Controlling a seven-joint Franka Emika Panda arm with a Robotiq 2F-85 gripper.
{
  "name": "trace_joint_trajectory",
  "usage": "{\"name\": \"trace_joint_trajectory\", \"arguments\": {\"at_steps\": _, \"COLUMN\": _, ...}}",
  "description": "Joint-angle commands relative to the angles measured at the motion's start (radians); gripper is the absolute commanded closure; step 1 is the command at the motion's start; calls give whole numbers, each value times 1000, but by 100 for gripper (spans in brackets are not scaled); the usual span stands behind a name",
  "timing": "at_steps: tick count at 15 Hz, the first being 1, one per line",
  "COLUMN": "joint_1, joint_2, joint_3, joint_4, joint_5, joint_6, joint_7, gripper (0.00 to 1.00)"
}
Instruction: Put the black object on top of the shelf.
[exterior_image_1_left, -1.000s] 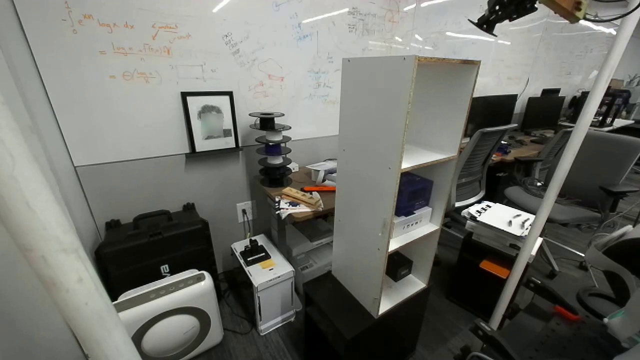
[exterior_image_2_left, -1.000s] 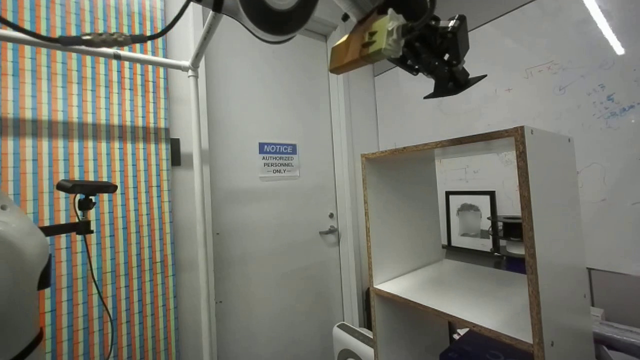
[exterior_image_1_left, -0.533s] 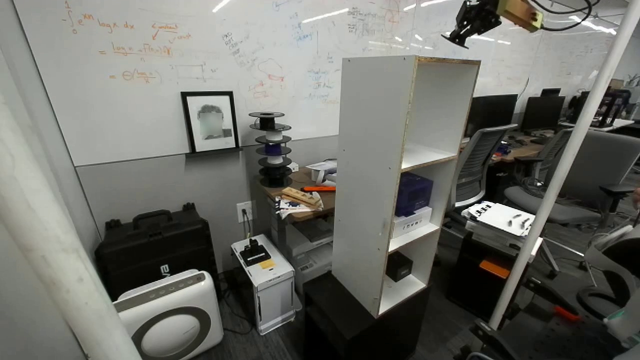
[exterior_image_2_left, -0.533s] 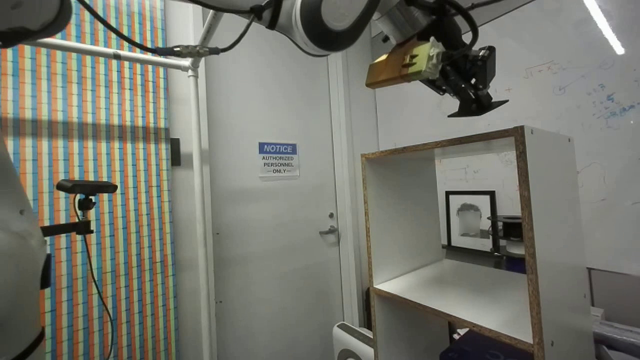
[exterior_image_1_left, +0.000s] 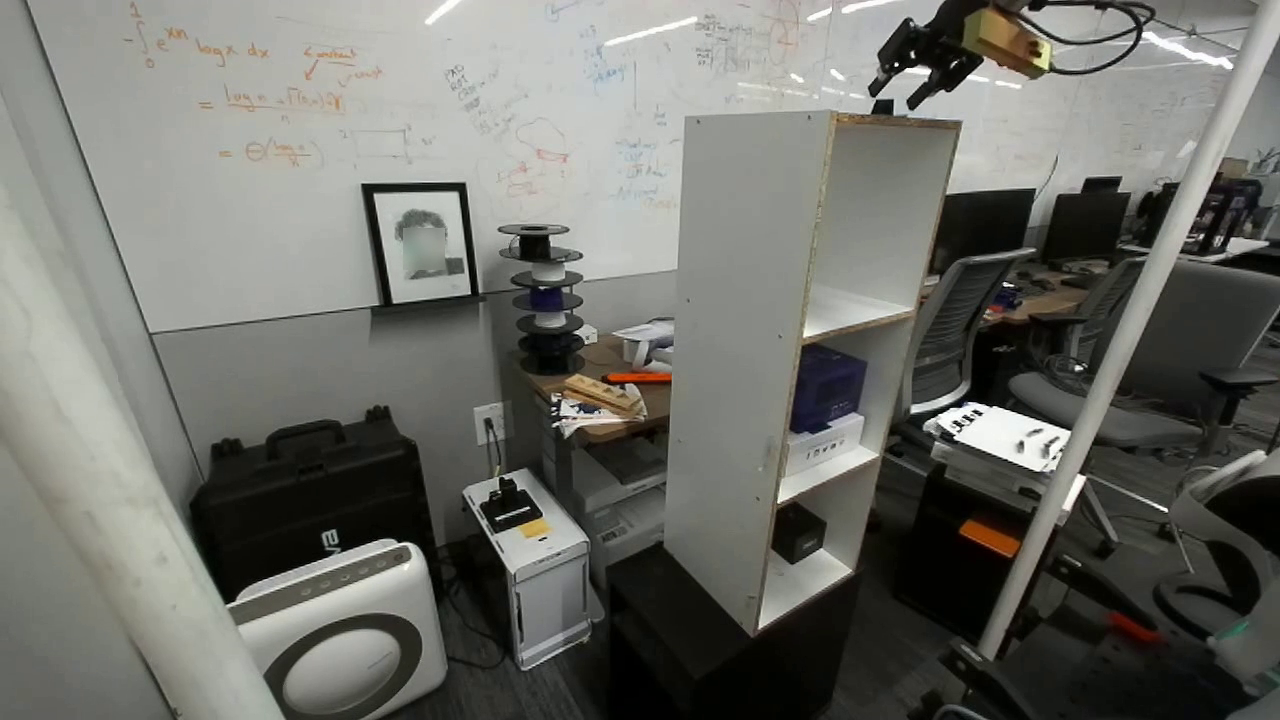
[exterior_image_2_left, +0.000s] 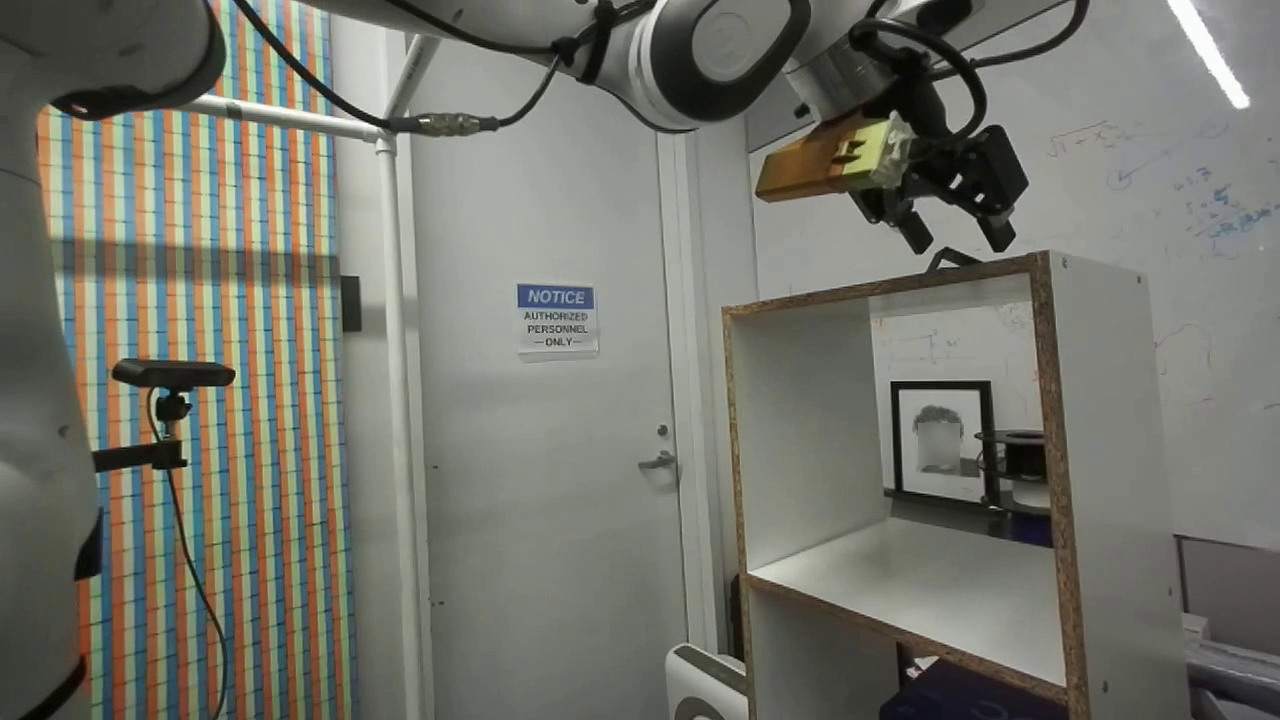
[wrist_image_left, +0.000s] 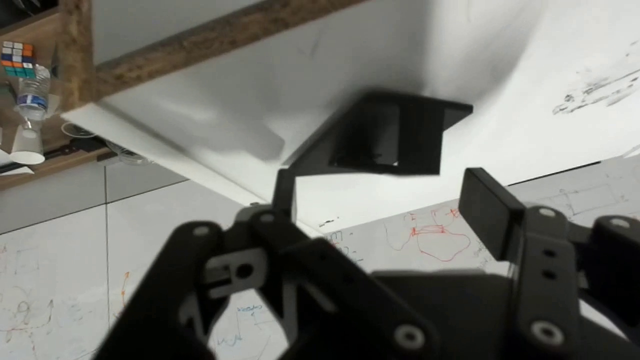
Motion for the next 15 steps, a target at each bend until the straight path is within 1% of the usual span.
{"name": "trace_joint_trajectory", "arguments": {"at_steps": 1, "joint_1": -120, "joint_2": -94, "joint_3": 91, "joint_4": -101, "joint_5": 4, "joint_6": -49, "joint_7": -66, "gripper": 0}}
{"name": "trace_joint_trajectory", "arguments": {"at_steps": 4, "joint_1": -177, "joint_2": -206, "joint_3": 114, "joint_4": -246, "joint_5": -39, "joint_6": -80, "joint_7": -126, "gripper": 0}}
{"name": "trace_joint_trajectory", "arguments": {"at_steps": 6, "joint_1": -201, "joint_2": -298, "joint_3": 120, "joint_4": -339, "joint_5": -93, "joint_6": -133, "joint_7": -156, "gripper": 0}}
{"name": "trace_joint_trajectory", "arguments": {"at_steps": 8, "joint_1": -232, "joint_2": -385, "joint_3": 117, "joint_4": -435, "joint_5": -163, "joint_6": -216, "joint_7": -163, "gripper": 0}}
{"name": "trace_joint_trajectory", "arguments": {"at_steps": 10, "joint_1": -258, "joint_2": -454, "joint_3": 104, "joint_4": -513, "joint_5": -212, "joint_6": -297, "joint_7": -182, "gripper": 0}}
{"name": "trace_joint_trajectory", "arguments": {"at_steps": 12, "joint_1": -272, "joint_2": -506, "joint_3": 79, "joint_4": -568, "joint_5": -228, "joint_6": -370, "joint_7": -213, "gripper": 0}}
{"name": "trace_joint_trajectory", "arguments": {"at_steps": 15, "joint_1": -280, "joint_2": -551, "joint_3": 21, "joint_4": -602, "joint_5": -225, "joint_6": -516, "joint_7": -279, "gripper": 0}}
